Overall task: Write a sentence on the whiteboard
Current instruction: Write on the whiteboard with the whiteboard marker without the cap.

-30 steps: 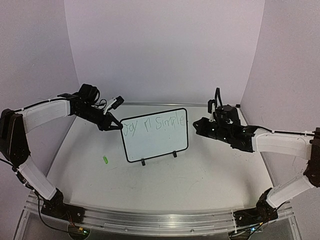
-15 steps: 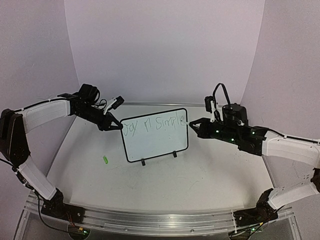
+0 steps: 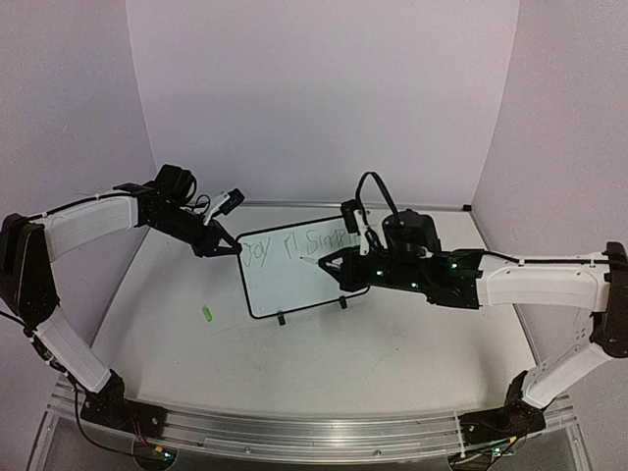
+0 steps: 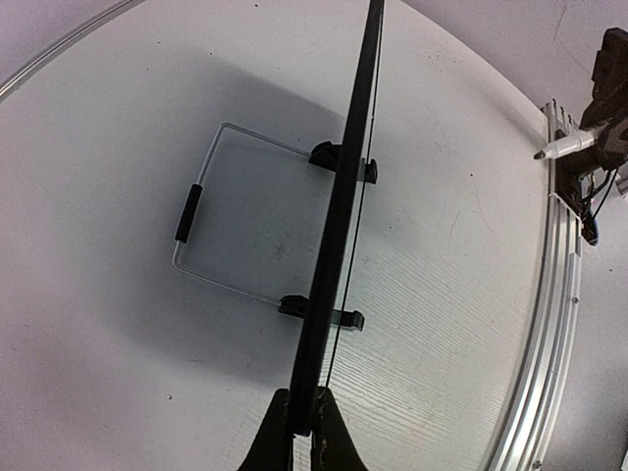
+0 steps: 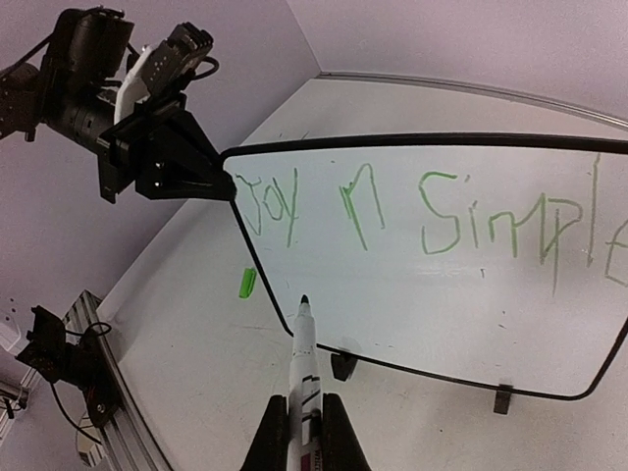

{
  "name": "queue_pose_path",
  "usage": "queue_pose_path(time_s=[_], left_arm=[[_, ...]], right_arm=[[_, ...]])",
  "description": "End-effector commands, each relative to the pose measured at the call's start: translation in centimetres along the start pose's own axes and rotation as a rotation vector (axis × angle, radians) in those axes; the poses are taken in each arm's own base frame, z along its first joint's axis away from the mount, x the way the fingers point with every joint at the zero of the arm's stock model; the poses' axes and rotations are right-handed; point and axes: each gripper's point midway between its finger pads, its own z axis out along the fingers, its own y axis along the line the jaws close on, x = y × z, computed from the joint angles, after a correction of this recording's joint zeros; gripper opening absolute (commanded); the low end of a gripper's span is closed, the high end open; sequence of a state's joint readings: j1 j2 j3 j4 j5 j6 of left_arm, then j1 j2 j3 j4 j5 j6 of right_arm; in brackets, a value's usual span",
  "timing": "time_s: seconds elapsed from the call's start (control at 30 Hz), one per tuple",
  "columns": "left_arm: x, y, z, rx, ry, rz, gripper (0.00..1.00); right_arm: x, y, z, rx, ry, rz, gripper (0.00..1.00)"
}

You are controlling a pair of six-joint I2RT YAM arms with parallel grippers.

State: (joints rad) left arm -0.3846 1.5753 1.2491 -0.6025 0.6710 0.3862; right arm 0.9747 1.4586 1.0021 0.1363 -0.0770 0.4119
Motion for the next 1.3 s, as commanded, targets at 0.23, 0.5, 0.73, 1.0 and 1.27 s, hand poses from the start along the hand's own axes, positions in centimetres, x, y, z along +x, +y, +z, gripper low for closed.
queue_pose_path(time_s=[0.23,0.5,0.73,1.0,1.27], left_arm=[[1.1,1.7,0.8,-0.095,0.067,0.046,0.0],[1.1,1.4,0.9,-0.09,0.068,0.048,0.0],[1.0,1.3,0.9,-0.086,0.066,0.048,0.0],[1.0,1.2,1.0,-0.077,0.064,0.046,0.0],[1.1,1.1,1.3,-0.07,0.068,0.045,0.0]], right_arm=[[-0.4,6.0,4.2,-0.169,-0.03,-0.011,0.0],[1.2,7.9,6.7,-0.204,-0.004,-0.024,0.0],[1.6,8.7,7.8,-0.22,-0.001,-0.026,0.0],[2.0,8.7,8.5,-0.214,0.005,-0.024,0.0],[2.1,8.3,8.0,-0.203,0.005,-0.005,0.0]])
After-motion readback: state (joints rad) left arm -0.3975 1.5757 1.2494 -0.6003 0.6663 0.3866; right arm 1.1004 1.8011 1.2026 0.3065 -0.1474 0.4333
